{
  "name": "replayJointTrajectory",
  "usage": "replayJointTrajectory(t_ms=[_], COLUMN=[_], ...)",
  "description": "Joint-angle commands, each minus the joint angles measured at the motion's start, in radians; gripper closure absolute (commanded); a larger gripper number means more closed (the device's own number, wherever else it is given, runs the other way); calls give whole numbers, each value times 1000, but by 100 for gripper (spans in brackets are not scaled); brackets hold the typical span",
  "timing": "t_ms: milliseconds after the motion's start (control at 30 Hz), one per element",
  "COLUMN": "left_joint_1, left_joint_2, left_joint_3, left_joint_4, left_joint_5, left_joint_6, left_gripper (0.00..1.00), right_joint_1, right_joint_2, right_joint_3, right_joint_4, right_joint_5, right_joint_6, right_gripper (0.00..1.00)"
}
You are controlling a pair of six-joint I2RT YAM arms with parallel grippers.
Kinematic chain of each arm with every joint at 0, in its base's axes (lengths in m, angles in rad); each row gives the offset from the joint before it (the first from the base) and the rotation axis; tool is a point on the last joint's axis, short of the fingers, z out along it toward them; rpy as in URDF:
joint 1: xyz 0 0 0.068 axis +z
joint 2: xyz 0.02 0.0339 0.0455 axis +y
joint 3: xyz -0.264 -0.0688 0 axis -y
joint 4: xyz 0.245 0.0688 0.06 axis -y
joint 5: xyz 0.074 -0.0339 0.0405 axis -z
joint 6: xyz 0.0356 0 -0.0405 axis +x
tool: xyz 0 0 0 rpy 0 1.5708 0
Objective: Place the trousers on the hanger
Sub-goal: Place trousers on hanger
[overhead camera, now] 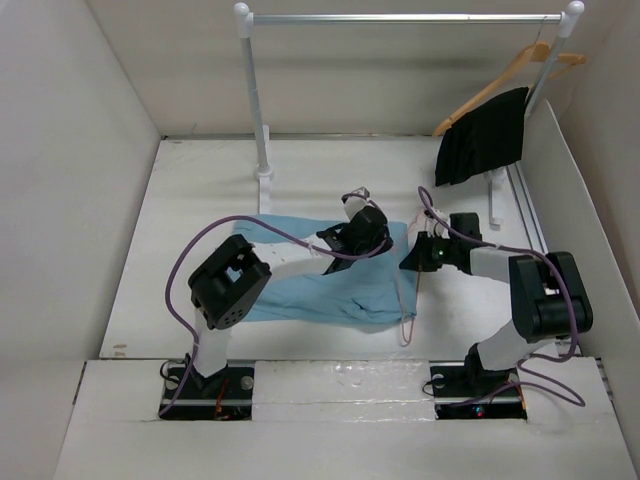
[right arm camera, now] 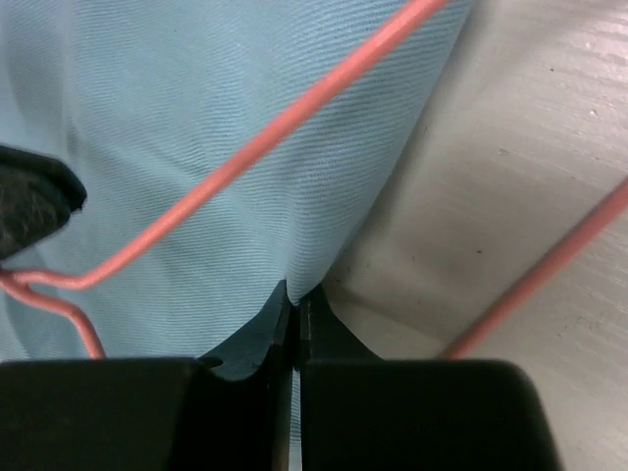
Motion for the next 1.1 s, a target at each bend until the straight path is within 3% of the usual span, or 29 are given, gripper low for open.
replayJointTrajectory(t_ms=[0,267,500,600,867,1067], left_joint_1=[38,91,119,119,85,107], left_joint_2=[-14,-55,-141,-207,-190,-209], left_joint_3=[-23,-106,-193,-242,-261,-272], left_joint_4=[-36,-47,-79,-78,-121,-139], left_joint_5=[-75,-122,-135,-106,2,67], left_joint_6=[44,90,167,225,303,477], left_gripper=[100,100,100,100,100,100], right_joint_1=[-11,-69,-209,-284,-293,-302], right_joint_2=[-21,-162,-204,-186,-90,23], right_joint_3=[-52,-75,-36,-5,67,213], right_joint_4=[2,-24,-123,-145,20,2], right_joint_5=[-14,-73,-100,-113,-113,-54], right_joint_6=[7,63,11,-21,109,111], right_gripper=[100,100,100,100,100,100])
